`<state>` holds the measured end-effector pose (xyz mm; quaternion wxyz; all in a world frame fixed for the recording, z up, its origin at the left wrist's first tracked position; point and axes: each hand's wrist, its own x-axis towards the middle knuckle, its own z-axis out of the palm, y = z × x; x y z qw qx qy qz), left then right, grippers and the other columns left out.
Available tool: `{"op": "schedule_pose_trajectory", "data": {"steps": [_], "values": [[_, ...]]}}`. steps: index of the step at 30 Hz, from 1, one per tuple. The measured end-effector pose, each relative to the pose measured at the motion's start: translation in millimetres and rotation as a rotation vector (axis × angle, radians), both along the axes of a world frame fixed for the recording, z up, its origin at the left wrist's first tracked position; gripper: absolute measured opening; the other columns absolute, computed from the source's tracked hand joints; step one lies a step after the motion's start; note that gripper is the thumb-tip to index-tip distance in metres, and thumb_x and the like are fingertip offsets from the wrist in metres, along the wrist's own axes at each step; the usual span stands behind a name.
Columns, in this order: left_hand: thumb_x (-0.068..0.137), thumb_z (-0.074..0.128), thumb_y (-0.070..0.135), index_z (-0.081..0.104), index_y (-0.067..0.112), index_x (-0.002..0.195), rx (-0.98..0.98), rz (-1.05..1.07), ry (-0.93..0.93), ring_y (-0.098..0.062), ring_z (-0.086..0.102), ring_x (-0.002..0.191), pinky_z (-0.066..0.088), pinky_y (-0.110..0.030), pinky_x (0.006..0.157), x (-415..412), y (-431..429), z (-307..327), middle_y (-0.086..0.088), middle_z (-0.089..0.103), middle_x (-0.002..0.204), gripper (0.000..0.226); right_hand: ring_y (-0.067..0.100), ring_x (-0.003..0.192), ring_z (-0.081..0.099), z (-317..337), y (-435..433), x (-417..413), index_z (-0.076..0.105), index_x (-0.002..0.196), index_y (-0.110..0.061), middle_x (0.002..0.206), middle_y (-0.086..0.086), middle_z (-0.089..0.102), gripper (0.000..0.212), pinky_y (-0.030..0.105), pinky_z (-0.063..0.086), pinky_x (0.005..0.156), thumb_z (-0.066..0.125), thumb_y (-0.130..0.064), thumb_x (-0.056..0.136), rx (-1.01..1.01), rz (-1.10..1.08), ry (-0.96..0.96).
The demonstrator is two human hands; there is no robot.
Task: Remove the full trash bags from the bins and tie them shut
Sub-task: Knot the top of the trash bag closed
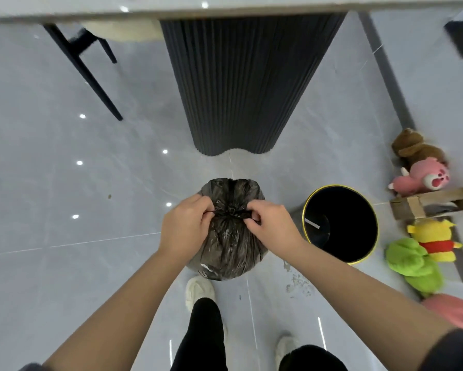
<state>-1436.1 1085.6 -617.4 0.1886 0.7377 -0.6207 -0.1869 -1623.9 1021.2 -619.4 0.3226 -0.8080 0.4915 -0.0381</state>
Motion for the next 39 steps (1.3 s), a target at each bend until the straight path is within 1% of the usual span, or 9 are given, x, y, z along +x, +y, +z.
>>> {"op": "schedule_pose_trajectory", "data": {"steps": [2,7,13,18,22,26,29,34,39], "values": [[0.082,0.067,0.013,0.063,0.018,0.080,0.019,0.021,0.008,-0.013,0.056,0.067,0.037,-0.023,0.053,12,6,41,0.008,0.061,0.077,0.006,0.022,0.076,0.058,39,6,12,0.068,0.092,-0.013,0.076,-0.005,0.051,0.010,0.035,0.046,0.072,0.063,-0.017,0.084,0.000,0.032,0.012],[0.084,0.065,0.017,0.065,0.020,0.085,0.049,0.044,0.070,-0.010,0.054,0.073,0.035,-0.023,0.059,51,17,127,0.009,0.060,0.081,0.003,0.017,0.078,0.056,135,15,48,0.067,0.089,-0.018,0.078,-0.007,0.051,0.008,0.032,0.042,0.071,0.064,-0.025,0.086,0.010,0.030,0.051],[0.087,0.060,0.016,0.067,0.018,0.090,0.063,0.111,0.158,-0.014,0.059,0.080,0.040,-0.023,0.067,124,33,194,0.005,0.066,0.089,0.007,0.013,0.075,0.051,210,32,127,0.064,0.085,-0.018,0.077,-0.006,0.053,0.006,0.029,0.039,0.068,0.064,-0.024,0.086,0.044,-0.040,0.047],[0.089,0.057,0.018,0.067,0.020,0.093,0.106,0.217,0.131,-0.018,0.060,0.083,0.039,-0.026,0.068,187,42,227,0.004,0.067,0.091,0.011,0.015,0.076,0.053,232,37,200,0.063,0.085,-0.021,0.080,-0.004,0.055,0.004,0.027,0.039,0.067,0.062,-0.025,0.087,0.095,-0.071,0.007],[0.090,0.056,0.021,0.068,0.024,0.096,0.121,0.318,0.074,-0.013,0.060,0.083,0.042,-0.025,0.068,243,36,248,0.008,0.068,0.094,0.014,0.014,0.076,0.052,245,27,263,0.056,0.078,-0.028,0.078,-0.004,0.056,0.010,0.026,0.038,0.066,0.061,-0.026,0.086,0.134,-0.057,-0.062],[0.091,0.054,0.021,0.066,0.025,0.094,0.154,0.377,0.050,-0.012,0.057,0.083,0.043,-0.028,0.068,310,12,256,0.010,0.066,0.093,0.013,0.013,0.076,0.052,248,2,335,0.056,0.076,-0.027,0.077,-0.005,0.054,0.011,0.026,0.036,0.066,0.060,-0.025,0.087,0.198,-0.043,-0.117],[0.090,0.054,0.019,0.063,0.023,0.093,0.158,0.379,0.054,-0.014,0.057,0.082,0.048,-0.033,0.069,352,-7,258,0.009,0.064,0.092,0.011,0.012,0.074,0.051,248,-16,378,0.057,0.075,-0.024,0.074,-0.006,0.053,0.012,0.024,0.036,0.065,0.062,-0.024,0.086,0.228,-0.050,-0.167],[0.090,0.052,0.016,0.057,0.023,0.091,0.173,0.358,0.044,-0.011,0.052,0.082,0.037,-0.025,0.067,442,-48,273,0.012,0.056,0.088,0.009,0.010,0.072,0.050,267,-66,467,0.062,0.076,-0.019,0.070,-0.007,0.053,0.009,0.021,0.037,0.065,0.064,-0.020,0.085,0.263,-0.045,-0.214],[0.091,0.051,0.016,0.062,0.024,0.099,0.133,0.306,-0.006,-0.007,0.049,0.086,0.036,-0.024,0.069,524,-96,297,0.011,0.057,0.094,0.016,0.009,0.073,0.050,296,-123,550,0.058,0.075,-0.026,0.073,-0.008,0.054,0.012,0.022,0.035,0.065,0.063,-0.023,0.085,0.216,-0.021,-0.204]]}}
